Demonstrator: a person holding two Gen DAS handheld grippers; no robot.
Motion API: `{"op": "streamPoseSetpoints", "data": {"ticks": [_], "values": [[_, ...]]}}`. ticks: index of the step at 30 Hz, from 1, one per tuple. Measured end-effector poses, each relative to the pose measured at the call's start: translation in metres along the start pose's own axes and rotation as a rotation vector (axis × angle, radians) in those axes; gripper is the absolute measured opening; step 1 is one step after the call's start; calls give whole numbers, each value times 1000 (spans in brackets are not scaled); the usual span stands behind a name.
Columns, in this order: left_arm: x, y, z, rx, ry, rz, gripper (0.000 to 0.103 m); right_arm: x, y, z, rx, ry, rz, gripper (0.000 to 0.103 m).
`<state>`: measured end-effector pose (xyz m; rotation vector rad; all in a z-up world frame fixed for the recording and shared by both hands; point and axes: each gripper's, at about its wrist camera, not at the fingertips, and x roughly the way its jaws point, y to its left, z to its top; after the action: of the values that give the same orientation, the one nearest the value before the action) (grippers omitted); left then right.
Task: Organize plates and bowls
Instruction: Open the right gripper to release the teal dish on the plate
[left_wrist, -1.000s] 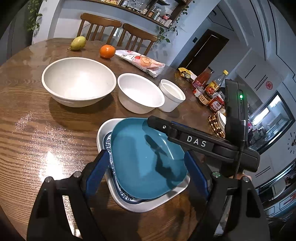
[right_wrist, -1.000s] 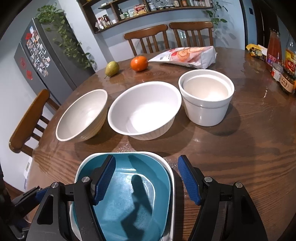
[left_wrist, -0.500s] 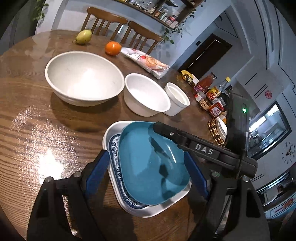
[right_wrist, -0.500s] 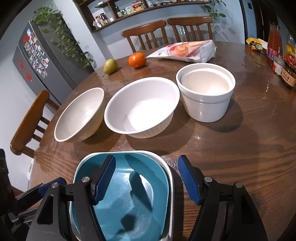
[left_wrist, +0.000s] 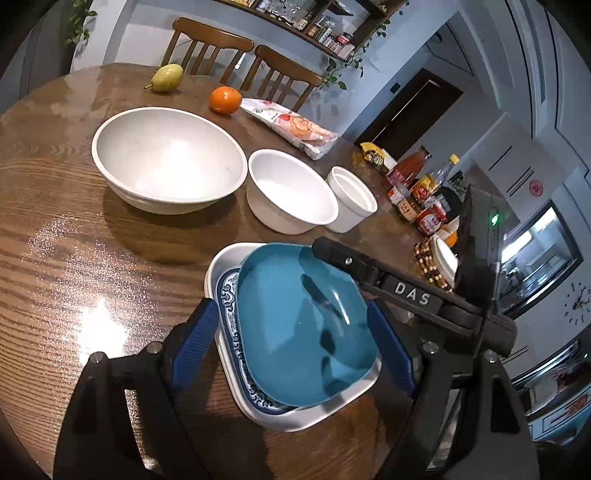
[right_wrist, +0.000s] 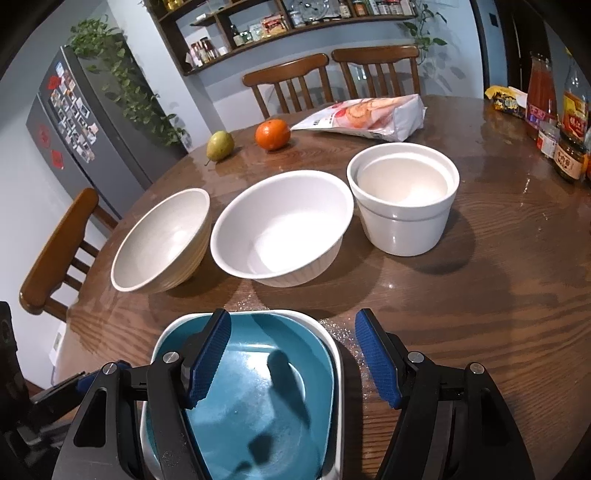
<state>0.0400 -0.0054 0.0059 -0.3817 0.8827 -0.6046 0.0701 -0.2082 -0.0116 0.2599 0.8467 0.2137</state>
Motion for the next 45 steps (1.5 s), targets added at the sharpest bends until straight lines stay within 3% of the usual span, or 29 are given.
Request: {"op": "streamPoseSetpoints", "data": {"ticks": [9, 17, 26, 45], "values": [[1, -1, -1, 13, 10, 7, 81, -7, -4, 2, 25, -46, -20, 71], [7, 6, 0, -10, 39, 17, 81, -8, -4, 2, 27, -32, -2, 71], [8, -2, -6, 34, 20, 52, 81, -17, -3, 2, 36, -78, -2, 71], [7, -2, -6, 38, 16, 61, 81, -15, 1, 1, 10, -66, -26, 71]]}}
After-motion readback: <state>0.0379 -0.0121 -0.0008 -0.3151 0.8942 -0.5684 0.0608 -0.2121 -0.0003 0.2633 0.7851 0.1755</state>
